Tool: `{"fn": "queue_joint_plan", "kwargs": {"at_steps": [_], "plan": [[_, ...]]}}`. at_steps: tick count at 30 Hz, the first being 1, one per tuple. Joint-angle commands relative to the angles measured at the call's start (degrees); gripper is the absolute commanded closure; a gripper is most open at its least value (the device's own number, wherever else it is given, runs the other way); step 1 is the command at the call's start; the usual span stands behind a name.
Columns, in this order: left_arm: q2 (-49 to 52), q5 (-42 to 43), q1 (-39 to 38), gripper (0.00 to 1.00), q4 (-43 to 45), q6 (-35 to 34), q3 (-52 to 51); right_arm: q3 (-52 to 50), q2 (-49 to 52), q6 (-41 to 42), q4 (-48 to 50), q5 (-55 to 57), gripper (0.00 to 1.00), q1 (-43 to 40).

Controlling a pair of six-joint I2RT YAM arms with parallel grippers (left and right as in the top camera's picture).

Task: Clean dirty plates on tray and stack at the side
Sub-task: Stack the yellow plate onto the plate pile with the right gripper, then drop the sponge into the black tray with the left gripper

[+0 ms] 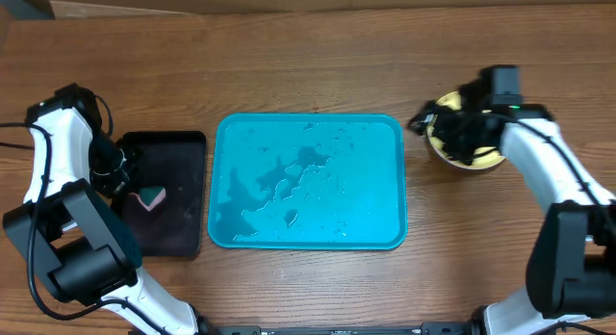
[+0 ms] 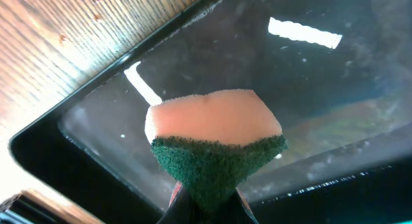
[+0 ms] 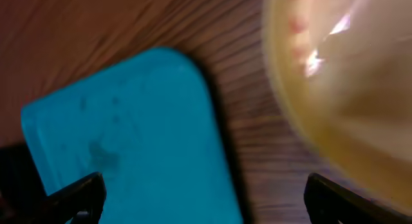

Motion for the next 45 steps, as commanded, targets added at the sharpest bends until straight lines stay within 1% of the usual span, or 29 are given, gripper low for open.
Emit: {"fn": "queue_joint_plan", "kwargs": {"at_steps": [1, 5, 6, 7, 8, 9, 10, 11, 14, 19, 21, 25, 28, 30, 32, 38, 40, 45], "plan": [[-1.5, 2.9, -0.2, 0.96, 3.1, 1.4, -3.1, 0.0, -0.1, -1.4, 0.0, -2.4, 0.0, 5.6], [-1.5, 13.8, -0.2, 0.96, 9.7, 8.7, -6.1, 0.0, -0.1, -1.4, 1.4, -2.4, 0.0, 11.8], [-1.5, 16.6, -0.2, 0.95, 10.9, 10.6, -6.5, 0.0, -0.1, -1.4, 2.1, -2.4, 0.0, 13.4], [-1.5, 19.2, -0.2, 0.91, 12.0, 12.4, -6.8, 0.0, -0.1, -1.4, 2.6, -2.4, 0.0, 14.7], [-1.5, 20.7, -0.2, 0.83, 12.5, 13.6, -6.9, 0.0, -0.1, -1.4, 3.2, -2.4, 0.0, 16.0], [-1.5, 21.2, -0.2, 0.7, 12.7, 13.9, -6.9, 0.0, -0.1, -1.4, 3.8, -2.4, 0.0, 17.3], [-1.5, 21.1, -0.2, 0.55, 12.6, 14.0, -6.9, 0.0, -0.1, -1.3, 4.3, -2.4, 0.0, 18.4], [-1.5, 21.1, -0.2, 0.37, 12.6, 14.1, -6.9, 0.1, -0.2, -0.8, 4.7, -2.4, 0.0, 19.3], [-1.5, 21.1, 0.1, 0.0, 12.3, 14.2, -6.7, 0.2, -1.5, -0.1, 5.6, -2.4, 0.0, 21.2], [-1.5, 21.1, 1.4, 0.0, 8.5, 14.2, -3.7, 0.2, -6.7, -0.1, 4.6, -2.4, 0.0, 21.8], [-1.5, 21.7, 2.3, 0.0, 5.1, 15.8, -0.9, 0.2, -9.7, -0.2, 3.3, -2.4, 0.0, 21.8], [-1.6, 26.7, 3.9, 0.0, -3.7, 21.1, 6.6, 0.2, -16.2, -0.3, 0.4, 0.5, 0.0, 21.8], [-2.7, 28.8, 4.4, 0.01, -9.4, 21.4, 11.9, 0.2, -21.1, -0.3, -2.0, 3.2, 0.0, 21.8], [-4.5, 30.2, 4.4, 0.02, -11.3, 22.7, 13.8, 0.2, -24.0, -0.3, -3.4, 3.9, 0.0, 21.8], [-7.6, 31.6, 4.0, 0.03, -11.9, 24.2, 13.9, 0.2, -26.6, -0.3, -5.0, 4.0, 0.0, 21.8], [-19.7, 31.4, 2.0, 0.03, -13.8, 26.4, 13.9, 0.2, -33.8, -0.3, -12.9, 7.1, 0.0, 22.1], [-24.2, 31.3, 0.9, 0.0, -14.5, 26.7, 13.7, 0.2, -36.2, -0.3, -16.2, 10.2, 0.0, 22.4], [-34.2, 29.4, -4.4, 0.0, -16.3, 26.6, 12.1, 0.1, -42.4, -0.3, -24.4, 14.2, 0.0, 23.7]]}}
